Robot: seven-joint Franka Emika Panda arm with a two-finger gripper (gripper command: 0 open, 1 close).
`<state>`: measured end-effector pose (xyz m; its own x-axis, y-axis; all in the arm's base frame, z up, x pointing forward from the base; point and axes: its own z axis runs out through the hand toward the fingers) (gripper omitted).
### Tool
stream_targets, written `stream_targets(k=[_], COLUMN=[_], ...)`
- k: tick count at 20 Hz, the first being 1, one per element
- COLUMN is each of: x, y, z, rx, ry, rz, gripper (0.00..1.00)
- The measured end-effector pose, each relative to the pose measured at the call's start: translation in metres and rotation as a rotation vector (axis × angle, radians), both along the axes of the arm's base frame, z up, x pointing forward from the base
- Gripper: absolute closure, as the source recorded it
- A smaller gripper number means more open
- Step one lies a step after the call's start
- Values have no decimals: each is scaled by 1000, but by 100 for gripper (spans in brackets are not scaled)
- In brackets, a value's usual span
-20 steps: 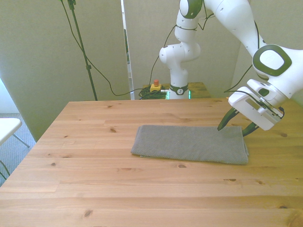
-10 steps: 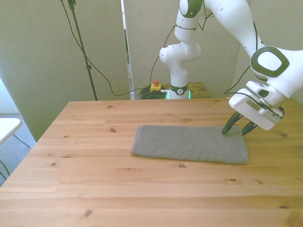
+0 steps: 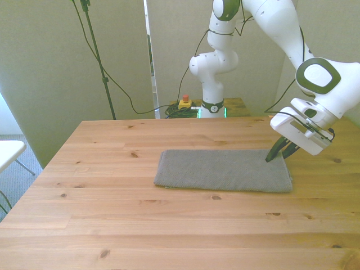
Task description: Fold the towel
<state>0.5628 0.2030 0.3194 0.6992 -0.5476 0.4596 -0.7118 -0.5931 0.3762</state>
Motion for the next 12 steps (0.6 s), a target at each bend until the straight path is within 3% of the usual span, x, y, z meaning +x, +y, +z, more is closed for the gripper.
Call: stream_targets(k=[5, 12], x=[2, -8], y=[-15, -121], z=[17, 115], rx=[77, 271], ry=[-31, -82], rz=[-20, -73], gripper=[100, 100])
